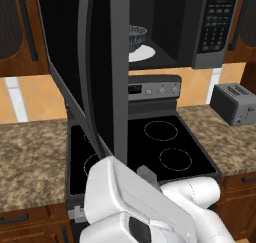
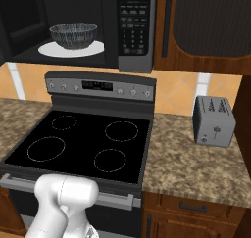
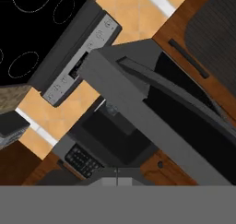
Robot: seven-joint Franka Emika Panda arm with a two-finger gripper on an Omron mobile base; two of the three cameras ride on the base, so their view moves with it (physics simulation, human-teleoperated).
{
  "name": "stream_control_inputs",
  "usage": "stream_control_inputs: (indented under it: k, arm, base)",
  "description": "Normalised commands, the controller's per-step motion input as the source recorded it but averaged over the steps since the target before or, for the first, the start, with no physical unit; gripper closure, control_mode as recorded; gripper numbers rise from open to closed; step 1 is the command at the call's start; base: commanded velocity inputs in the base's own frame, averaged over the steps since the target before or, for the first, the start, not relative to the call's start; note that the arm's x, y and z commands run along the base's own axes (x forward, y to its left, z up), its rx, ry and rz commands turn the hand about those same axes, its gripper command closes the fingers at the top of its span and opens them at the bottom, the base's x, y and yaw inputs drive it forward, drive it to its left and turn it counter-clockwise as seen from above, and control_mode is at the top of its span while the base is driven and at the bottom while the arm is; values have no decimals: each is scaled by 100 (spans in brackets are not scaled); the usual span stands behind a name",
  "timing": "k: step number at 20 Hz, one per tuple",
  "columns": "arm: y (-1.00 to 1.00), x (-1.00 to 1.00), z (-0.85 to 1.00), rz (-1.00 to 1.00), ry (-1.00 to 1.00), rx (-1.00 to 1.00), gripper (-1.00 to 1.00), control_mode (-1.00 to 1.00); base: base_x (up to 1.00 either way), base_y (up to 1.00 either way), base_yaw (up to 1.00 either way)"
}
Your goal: Open the microwave, place the bowl with waffle inside the microwave, then close the microwave door and turn it on.
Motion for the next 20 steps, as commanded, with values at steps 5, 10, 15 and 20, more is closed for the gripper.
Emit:
stream_control_inputs:
  k: [5, 10, 15, 20]
  arm:
    - [14, 100, -45, -10, 24, -9, 100, -100]
    - [54, 23, -50, 3, 3, -18, 100, -100]
    - [72, 4, -45, 6, 2, -16, 100, -100]
    - [47, 98, -51, 0, 9, -6, 100, -100]
  base:
    - [0, 0, 0]
    - [0, 0, 0]
    - [0, 0, 0]
    - [0, 0, 0]
